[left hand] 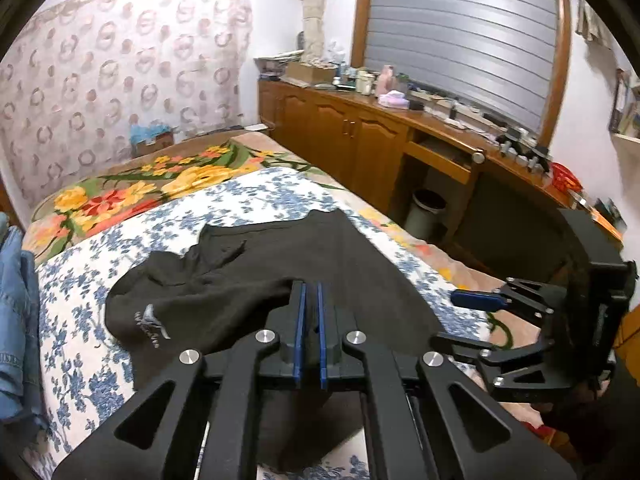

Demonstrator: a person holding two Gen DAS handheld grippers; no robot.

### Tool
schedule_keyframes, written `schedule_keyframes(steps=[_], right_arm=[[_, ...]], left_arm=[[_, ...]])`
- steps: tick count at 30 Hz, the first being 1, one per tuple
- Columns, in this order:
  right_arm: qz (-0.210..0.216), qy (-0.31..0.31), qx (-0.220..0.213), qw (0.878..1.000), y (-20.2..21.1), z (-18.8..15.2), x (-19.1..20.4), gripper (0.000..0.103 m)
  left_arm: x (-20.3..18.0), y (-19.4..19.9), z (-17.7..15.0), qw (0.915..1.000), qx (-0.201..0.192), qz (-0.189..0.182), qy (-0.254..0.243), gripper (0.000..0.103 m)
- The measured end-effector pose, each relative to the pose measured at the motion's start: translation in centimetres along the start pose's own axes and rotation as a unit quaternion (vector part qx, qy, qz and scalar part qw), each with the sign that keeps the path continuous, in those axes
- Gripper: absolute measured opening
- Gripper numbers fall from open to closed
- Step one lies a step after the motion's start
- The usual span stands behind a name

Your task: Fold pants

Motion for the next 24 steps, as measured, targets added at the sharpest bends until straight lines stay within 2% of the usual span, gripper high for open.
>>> schedule_keyframes(steps=[1,4,5,6,8,11,19,24], right_arm=[[0.000,0.000,0.000,1.000,0.0,0.0,0.0,0.059],[0.001,0.000,0.000,1.000,-0.2,0.2,0.2,0.059],[0.002,0.000,0.001,1.000,-0.3,0.2,0.2,0.059],[0.003,0.001,0.001,1.000,-0.4,0.2,0.3,0.059],[0.006,0.001,0.003,1.000,-0.7,0.3,0.5,0.059],[0.010,0.008,0.005,1.000,-1.4,0.4,1.1,0.059],[0.029,0.018,0.009,0.999,-3.9,1.2,2.8,0.059],[0.035,0.031,0.029,0.998,-6.1,0.8,4.3,0.046]], left_arm=[[0.3,-0.1,-0.2,1.0000,0.004,0.003,0.006,0.007],[1.2,-0.4,-1.0,0.9995,0.019,0.019,0.018,0.036],[1.5,-0.3,-1.1,0.9993,0.018,0.024,0.022,0.051],[1.8,-0.2,-1.3,0.9992,0.015,0.027,0.025,0.061],[2.3,0.3,-1.8,0.9989,0.011,0.035,0.028,0.072],[2.9,0.8,-2.6,0.9980,0.010,0.056,0.027,0.075],[4.5,0.8,-6.1,0.9954,0.037,0.073,0.049,0.075],[5.0,0.5,-8.0,0.9934,0.051,0.081,0.062,0.075]])
Point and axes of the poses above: each gripper's, at about its wrist camera, not at the fingertips, and y roughly against the way its jaws point, x to its left, z to its top, the point moved 2 cm from there along -y, roughly the way its jaws point, and after that the axes turned 12 degrees about -y, right-handed, at the moved point
